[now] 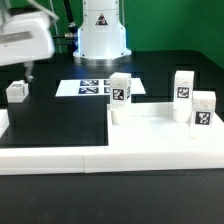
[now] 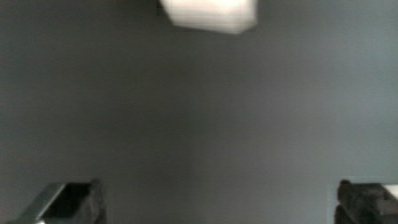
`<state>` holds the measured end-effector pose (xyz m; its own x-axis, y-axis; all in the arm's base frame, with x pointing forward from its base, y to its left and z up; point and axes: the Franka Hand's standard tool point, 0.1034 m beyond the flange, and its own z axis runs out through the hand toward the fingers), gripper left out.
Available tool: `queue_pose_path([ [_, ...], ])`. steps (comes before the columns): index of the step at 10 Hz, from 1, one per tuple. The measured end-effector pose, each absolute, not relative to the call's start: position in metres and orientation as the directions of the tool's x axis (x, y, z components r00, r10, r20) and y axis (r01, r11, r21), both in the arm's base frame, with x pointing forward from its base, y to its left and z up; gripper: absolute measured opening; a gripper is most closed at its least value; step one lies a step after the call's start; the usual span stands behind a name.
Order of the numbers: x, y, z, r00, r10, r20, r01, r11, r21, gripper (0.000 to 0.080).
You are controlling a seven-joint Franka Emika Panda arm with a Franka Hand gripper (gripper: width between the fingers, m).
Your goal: Assemble square table
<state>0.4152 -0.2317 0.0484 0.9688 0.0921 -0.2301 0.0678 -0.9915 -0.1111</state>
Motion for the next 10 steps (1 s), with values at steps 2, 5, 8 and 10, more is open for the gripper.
queue_pose_path([
  [2,0.417,-0.229,0.044,0.952,0.092,-0.291,0.057,-0.990,-0.126,0.0648],
  [5,0.412,-0.226,0.038,0.884,0.136,-0.447,0.068,-0.984,-0.164,0.0648],
  [8,0.397,-0.248,0.033,0.694,0.080,-0.716,0.045,-0.997,-0.068,0.0648],
  [10,0.400,-0.240,0.031,0.623,0.075,-0.778,0.052,-0.997,-0.054,0.0648],
])
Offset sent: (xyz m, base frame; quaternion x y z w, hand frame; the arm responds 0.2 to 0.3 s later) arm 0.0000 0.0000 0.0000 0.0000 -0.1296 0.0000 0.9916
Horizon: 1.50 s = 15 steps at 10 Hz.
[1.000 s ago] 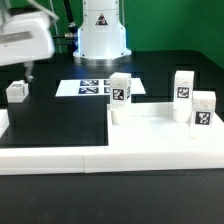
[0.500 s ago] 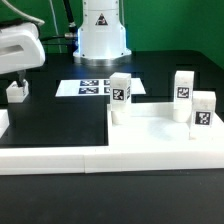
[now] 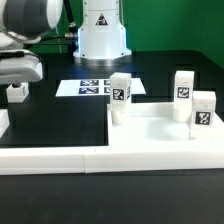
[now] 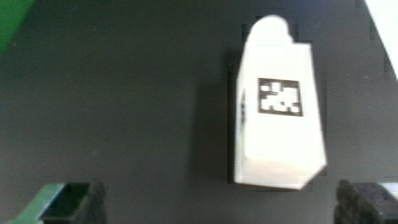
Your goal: Assemble square table
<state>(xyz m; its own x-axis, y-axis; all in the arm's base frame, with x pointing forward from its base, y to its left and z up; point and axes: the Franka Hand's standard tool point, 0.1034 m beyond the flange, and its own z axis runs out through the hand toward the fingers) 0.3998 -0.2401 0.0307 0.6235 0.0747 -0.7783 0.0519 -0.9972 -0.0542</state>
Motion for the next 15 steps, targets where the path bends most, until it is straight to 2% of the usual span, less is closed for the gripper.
queue_pose_path([
  [4,0.396,-0.232,0.028,0.617,0.068,-0.784,0.045,-0.998,-0.051,0.0648],
  [6,0.389,-0.222,0.024,0.607,0.071,-0.792,0.025,-0.997,-0.070,0.0648],
  [9,0.363,-0.208,0.011,0.582,0.060,-0.811,-0.037,-0.994,-0.101,0.0648],
  [13,0.355,-0.203,0.006,0.579,0.066,-0.813,-0.032,-0.994,-0.104,0.0648],
  [14,0.355,-0.203,0.005,0.579,0.066,-0.813,-0.032,-0.994,-0.104,0.0515],
  [15,0.355,-0.203,0.005,0.578,0.066,-0.813,-0.032,-0.994,-0.104,0.0515],
])
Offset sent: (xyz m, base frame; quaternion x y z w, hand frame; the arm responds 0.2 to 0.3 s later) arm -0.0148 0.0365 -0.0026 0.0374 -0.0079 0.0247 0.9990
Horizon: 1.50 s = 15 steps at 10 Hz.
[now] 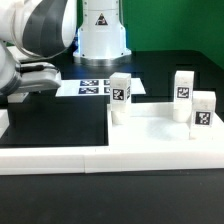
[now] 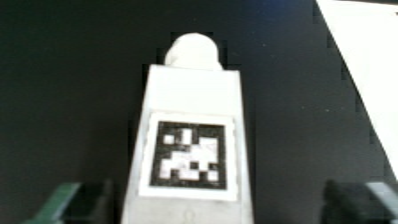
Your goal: Assemble square table
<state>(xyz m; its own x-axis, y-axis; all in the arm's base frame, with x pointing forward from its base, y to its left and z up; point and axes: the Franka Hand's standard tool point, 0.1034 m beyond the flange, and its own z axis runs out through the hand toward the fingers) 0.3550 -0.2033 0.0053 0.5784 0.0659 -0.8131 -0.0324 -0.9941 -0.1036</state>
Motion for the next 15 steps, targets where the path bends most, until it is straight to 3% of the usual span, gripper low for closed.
queue_pose_path([
  [1,0.355,-0.203,0.005,0.578,0.066,-0.813,-0.032,-0.994,-0.104,0.0363],
  [2,0.355,-0.203,0.005,0.578,0.066,-0.813,-0.032,-0.994,-0.104,0.0289],
  [9,0.355,-0.203,0.006,0.578,0.069,-0.813,-0.030,-0.994,-0.106,0.0291],
  [10,0.364,-0.203,0.025,0.571,0.108,-0.814,-0.014,-0.990,-0.141,0.0291],
  [12,0.383,-0.197,0.074,0.577,0.131,-0.806,-0.021,-0.984,-0.175,0.0291],
  [13,0.385,-0.198,0.081,0.585,0.126,-0.801,-0.029,-0.984,-0.176,0.0291],
  [15,0.393,-0.201,0.074,0.692,0.115,-0.713,-0.009,-0.986,-0.168,0.0291],
])
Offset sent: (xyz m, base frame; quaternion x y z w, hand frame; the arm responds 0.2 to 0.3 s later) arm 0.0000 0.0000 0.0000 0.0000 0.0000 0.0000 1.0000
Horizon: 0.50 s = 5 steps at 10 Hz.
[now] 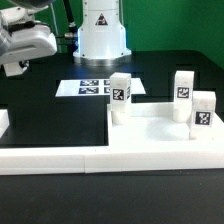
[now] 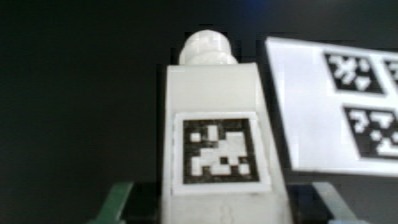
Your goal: Assemble square table
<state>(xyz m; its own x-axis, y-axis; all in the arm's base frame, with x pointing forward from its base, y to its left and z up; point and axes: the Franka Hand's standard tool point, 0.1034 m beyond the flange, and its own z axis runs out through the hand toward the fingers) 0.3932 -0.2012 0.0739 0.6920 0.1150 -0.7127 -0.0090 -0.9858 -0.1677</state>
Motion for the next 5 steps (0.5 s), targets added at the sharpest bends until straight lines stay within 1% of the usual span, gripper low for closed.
queue_pose_path([
  [1,0.400,-0.199,0.076,0.733,0.093,-0.673,-0.005,-0.990,-0.142,0.0291],
  [2,0.424,-0.184,0.087,0.806,0.088,-0.585,0.034,-0.994,-0.103,0.0291],
  [3,0.442,-0.164,0.110,0.842,0.107,-0.528,0.062,-0.993,-0.101,0.0291],
  [4,0.467,-0.149,0.131,0.880,0.122,-0.459,0.095,-0.992,-0.082,0.0291],
  [5,0.503,-0.132,0.155,0.928,0.160,-0.336,0.153,-0.987,-0.046,0.0291],
])
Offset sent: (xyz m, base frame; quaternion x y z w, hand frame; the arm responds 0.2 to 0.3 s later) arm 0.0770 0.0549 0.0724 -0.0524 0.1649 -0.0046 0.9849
